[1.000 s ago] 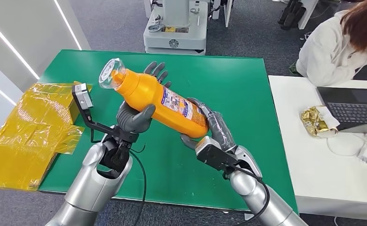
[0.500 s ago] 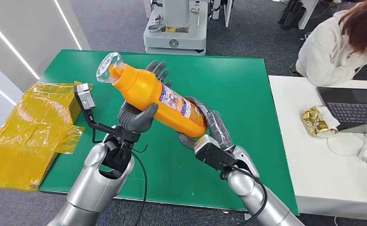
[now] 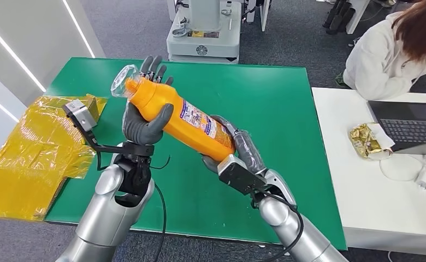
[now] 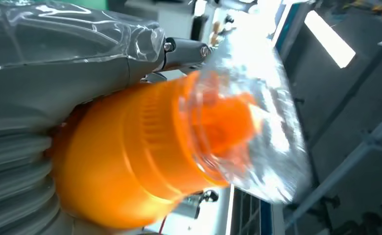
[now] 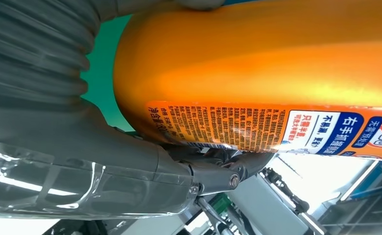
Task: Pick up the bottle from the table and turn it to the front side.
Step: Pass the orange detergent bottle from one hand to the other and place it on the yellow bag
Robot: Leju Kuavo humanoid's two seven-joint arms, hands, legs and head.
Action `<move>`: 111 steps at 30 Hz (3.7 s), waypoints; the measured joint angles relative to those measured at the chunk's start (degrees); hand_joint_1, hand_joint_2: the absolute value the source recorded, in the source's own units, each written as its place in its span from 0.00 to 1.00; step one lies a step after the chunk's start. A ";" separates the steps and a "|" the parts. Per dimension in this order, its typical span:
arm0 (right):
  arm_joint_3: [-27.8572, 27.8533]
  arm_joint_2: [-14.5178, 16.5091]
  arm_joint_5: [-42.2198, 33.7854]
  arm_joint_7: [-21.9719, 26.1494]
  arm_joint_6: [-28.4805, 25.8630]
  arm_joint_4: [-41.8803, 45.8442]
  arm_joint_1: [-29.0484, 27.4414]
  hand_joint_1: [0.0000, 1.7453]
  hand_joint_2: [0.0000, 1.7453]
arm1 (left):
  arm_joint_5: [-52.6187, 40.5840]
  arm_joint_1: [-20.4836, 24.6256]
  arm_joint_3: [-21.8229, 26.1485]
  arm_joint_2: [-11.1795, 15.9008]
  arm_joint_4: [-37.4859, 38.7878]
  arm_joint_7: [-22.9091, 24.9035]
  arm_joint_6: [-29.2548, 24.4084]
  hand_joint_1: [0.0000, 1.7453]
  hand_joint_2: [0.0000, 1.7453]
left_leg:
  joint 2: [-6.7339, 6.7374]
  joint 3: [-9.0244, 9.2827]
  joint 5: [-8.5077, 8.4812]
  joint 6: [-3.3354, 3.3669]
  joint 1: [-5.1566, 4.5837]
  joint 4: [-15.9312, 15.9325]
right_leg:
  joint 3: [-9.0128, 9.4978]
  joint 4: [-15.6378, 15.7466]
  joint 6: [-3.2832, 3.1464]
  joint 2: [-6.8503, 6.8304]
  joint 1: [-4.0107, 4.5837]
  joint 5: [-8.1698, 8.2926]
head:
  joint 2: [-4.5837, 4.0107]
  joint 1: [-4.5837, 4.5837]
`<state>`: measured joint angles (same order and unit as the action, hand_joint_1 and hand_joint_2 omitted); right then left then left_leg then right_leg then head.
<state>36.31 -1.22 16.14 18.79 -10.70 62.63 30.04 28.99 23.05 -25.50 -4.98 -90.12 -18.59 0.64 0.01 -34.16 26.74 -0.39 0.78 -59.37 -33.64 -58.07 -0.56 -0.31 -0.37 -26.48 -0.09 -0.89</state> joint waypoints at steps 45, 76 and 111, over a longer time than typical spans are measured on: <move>-0.64 0.54 -1.22 0.43 -2.30 -2.29 -0.58 0.00 1.00 | 2.41 -0.69 -1.91 0.22 0.72 2.92 5.34 1.00 1.00 | 0.01 0.01 0.00 0.00 0.00 -0.01 | -0.03 0.01 0.00 0.03 0.00 0.00 | 0.00 -0.01; -13.88 -7.40 -1.93 4.85 -1.92 31.17 -28.53 0.00 1.00 | -51.25 4.19 0.08 7.97 7.97 -1.63 -8.98 1.00 1.00 | 0.02 -0.02 0.01 0.01 0.00 0.01 | -0.06 0.04 0.00 0.02 0.00 -0.01 | 0.00 -0.01; -19.82 -7.02 1.90 5.64 -0.99 37.19 -33.81 0.00 1.00 | -112.80 3.05 -0.25 11.45 16.83 13.30 -23.89 1.00 1.00 | 0.02 -0.03 0.02 0.01 0.00 0.01 | -0.05 0.04 0.00 0.03 0.00 -0.01 | 0.00 -0.01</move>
<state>16.49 -8.24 18.03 24.44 -11.69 99.82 -3.77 -83.81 26.10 -25.75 6.47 -73.28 -5.29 -23.26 0.04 -34.19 26.75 -0.38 0.77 -59.36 -33.69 -58.03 -0.56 -0.28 -0.37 -26.49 -0.09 -0.90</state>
